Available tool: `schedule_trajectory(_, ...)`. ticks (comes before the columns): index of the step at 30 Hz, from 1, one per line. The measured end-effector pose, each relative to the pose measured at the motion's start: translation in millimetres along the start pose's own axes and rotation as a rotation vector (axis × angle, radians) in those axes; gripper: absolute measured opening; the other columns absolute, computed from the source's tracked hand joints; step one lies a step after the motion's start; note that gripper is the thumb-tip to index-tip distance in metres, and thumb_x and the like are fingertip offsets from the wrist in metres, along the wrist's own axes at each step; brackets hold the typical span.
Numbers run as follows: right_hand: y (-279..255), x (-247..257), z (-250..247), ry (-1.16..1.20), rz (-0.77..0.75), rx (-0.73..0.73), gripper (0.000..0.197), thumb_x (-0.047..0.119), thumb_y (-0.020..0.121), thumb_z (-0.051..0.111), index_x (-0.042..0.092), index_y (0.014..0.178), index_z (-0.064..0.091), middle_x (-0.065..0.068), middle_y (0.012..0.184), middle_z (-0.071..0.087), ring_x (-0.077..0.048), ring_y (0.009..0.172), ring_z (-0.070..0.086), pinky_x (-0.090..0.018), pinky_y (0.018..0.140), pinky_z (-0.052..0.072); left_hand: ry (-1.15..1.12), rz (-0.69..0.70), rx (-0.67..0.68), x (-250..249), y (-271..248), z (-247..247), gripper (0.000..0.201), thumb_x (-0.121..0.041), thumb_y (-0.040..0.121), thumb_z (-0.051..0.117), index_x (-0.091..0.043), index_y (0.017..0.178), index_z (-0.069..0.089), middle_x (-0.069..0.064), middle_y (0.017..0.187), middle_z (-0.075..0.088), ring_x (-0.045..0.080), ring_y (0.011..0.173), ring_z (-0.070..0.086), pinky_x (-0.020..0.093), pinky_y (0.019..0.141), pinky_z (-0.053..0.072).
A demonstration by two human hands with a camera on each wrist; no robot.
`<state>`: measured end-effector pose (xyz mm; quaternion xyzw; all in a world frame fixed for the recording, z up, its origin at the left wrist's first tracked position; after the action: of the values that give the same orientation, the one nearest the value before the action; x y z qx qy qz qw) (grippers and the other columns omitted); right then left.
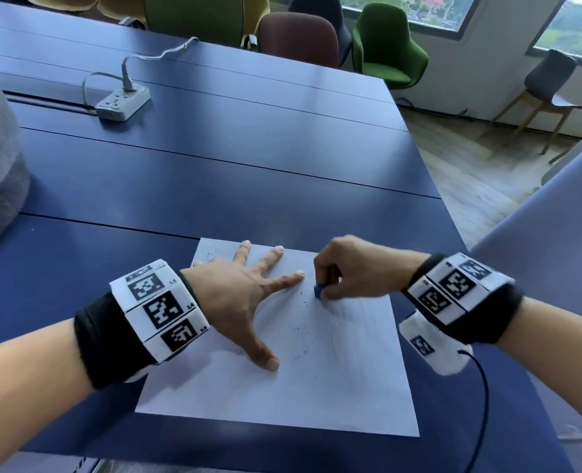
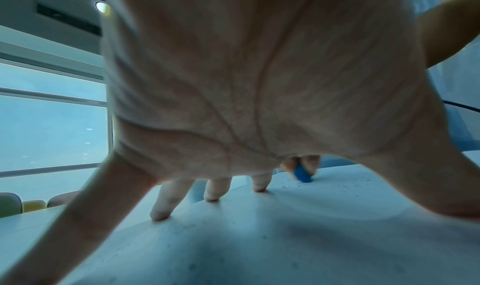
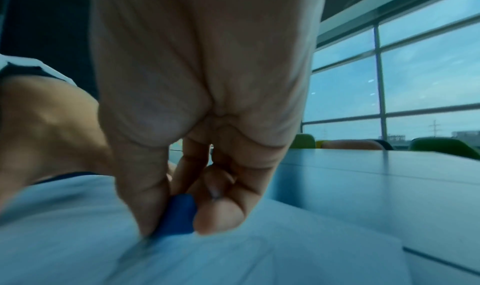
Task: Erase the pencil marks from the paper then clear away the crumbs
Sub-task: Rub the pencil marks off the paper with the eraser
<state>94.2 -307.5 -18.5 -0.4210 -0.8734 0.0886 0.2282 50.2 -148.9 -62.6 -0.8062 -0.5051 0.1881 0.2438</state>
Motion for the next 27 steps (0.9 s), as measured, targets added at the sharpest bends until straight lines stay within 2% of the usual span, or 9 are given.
schedule_trajectory(3, 0, 1, 1, -0.058, -0.012, -0.120, 0.008, 0.017, 0.079, 0.064, 0.012, 0.074, 0.062, 0.000, 0.074, 0.062, -0.015, 0.065, 0.053, -0.034, 0.062, 0.049, 0.007, 0.002, -0.004, -1, 0, 0, 0.130, -0.095, 0.040, 0.060, -0.067, 0.132, -0.026, -0.019, 0.153, -0.037, 0.031, 0.147, -0.025, 0.062, 0.108, 0.033)
schedule_trajectory(6, -24, 24, 25, -0.053, -0.119, 0.013, 0.005, 0.016, 0.078, 0.062, 0.013, 0.075, 0.061, -0.001, 0.078, 0.064, -0.022, 0.074, 0.058, -0.040, 0.069, 0.051, 0.012, 0.007, -0.006, -2, 1, -1, 0.130, -0.092, 0.045, 0.063, -0.065, 0.135, -0.026, -0.017, 0.154, -0.036, 0.033, 0.146, -0.025, 0.061, 0.109, 0.032)
schedule_trajectory(9, -29, 30, 30, 0.018, -0.101, 0.149, 0.006, 0.019, 0.079, 0.066, 0.013, 0.078, 0.065, 0.001, 0.077, 0.067, -0.019, 0.073, 0.060, -0.038, 0.068, 0.054, 0.004, 0.006, -0.007, -2, 1, -2, 0.130, -0.092, 0.045, 0.063, -0.065, 0.135, -0.025, -0.018, 0.154, -0.036, 0.033, 0.147, -0.024, 0.060, 0.108, 0.034)
schedule_trajectory(13, 1, 10, 0, -0.045, -0.031, -0.047, 0.007, 0.019, 0.078, 0.067, 0.014, 0.075, 0.065, 0.001, 0.072, 0.064, -0.013, 0.060, 0.053, -0.030, 0.062, 0.049, 0.007, 0.006, -0.003, -2, 0, -2, 0.129, -0.091, 0.046, 0.064, -0.064, 0.137, -0.024, -0.016, 0.155, -0.035, 0.032, 0.147, -0.024, 0.058, 0.111, 0.032)
schedule_trajectory(16, 8, 0, -4, -0.030, 0.012, -0.106, 0.007, 0.017, 0.080, 0.065, 0.012, 0.076, 0.064, 0.000, 0.075, 0.064, -0.011, 0.061, 0.051, -0.030, 0.062, 0.048, 0.001, 0.010, -0.010, -2, -1, -2, 0.129, -0.091, 0.045, 0.064, -0.065, 0.137, -0.023, -0.017, 0.155, -0.035, 0.031, 0.147, -0.025, 0.060, 0.111, 0.030)
schedule_trajectory(20, -15, 22, 17, -0.032, -0.094, 0.061, 0.003, 0.018, 0.078, 0.067, 0.016, 0.077, 0.065, 0.004, 0.077, 0.066, -0.013, 0.068, 0.057, -0.029, 0.063, 0.051, 0.000, 0.008, -0.009, -1, 0, 0, 0.130, -0.093, 0.042, 0.062, -0.066, 0.133, -0.027, -0.018, 0.154, -0.036, 0.031, 0.147, -0.024, 0.062, 0.107, 0.033)
schedule_trajectory(22, -17, 22, 20, 0.024, -0.087, 0.145, 0.006, 0.019, 0.077, 0.070, 0.018, 0.075, 0.065, 0.007, 0.071, 0.064, -0.009, 0.063, 0.055, -0.030, 0.062, 0.051, 0.007, 0.006, -0.003, -1, 1, 1, 0.130, -0.094, 0.041, 0.062, -0.066, 0.132, -0.027, -0.018, 0.153, -0.037, 0.032, 0.147, -0.024, 0.063, 0.107, 0.033)
schedule_trajectory(25, 1, 4, -1, -0.009, -0.027, 0.013, 0.010, 0.020, 0.077, 0.072, 0.013, 0.074, 0.066, 0.010, 0.063, 0.058, -0.004, 0.055, 0.051, -0.024, 0.059, 0.047, 0.013, 0.005, 0.007, -1, 1, 1, 0.129, -0.092, 0.044, 0.063, -0.066, 0.134, -0.026, -0.017, 0.153, -0.037, 0.032, 0.147, -0.025, 0.064, 0.108, 0.030)
schedule_trajectory(27, 9, -8, -12, -0.029, 0.016, -0.091, 0.010, 0.018, 0.079, 0.068, 0.008, 0.076, 0.066, 0.006, 0.067, 0.060, -0.005, 0.057, 0.051, -0.031, 0.061, 0.050, 0.019, 0.007, 0.007, -2, 0, 0, 0.128, -0.092, 0.046, 0.063, -0.065, 0.136, -0.024, -0.017, 0.154, -0.037, 0.032, 0.147, -0.024, 0.063, 0.109, 0.030)
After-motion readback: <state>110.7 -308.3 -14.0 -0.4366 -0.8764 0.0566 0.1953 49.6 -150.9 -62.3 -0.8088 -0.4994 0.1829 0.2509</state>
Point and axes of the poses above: each hand's wrist, its own y-axis towards the middle knuckle, its own z-axis out of the palm, x = y × z, the point moved 5 cm from there along y, towards the middle knuckle
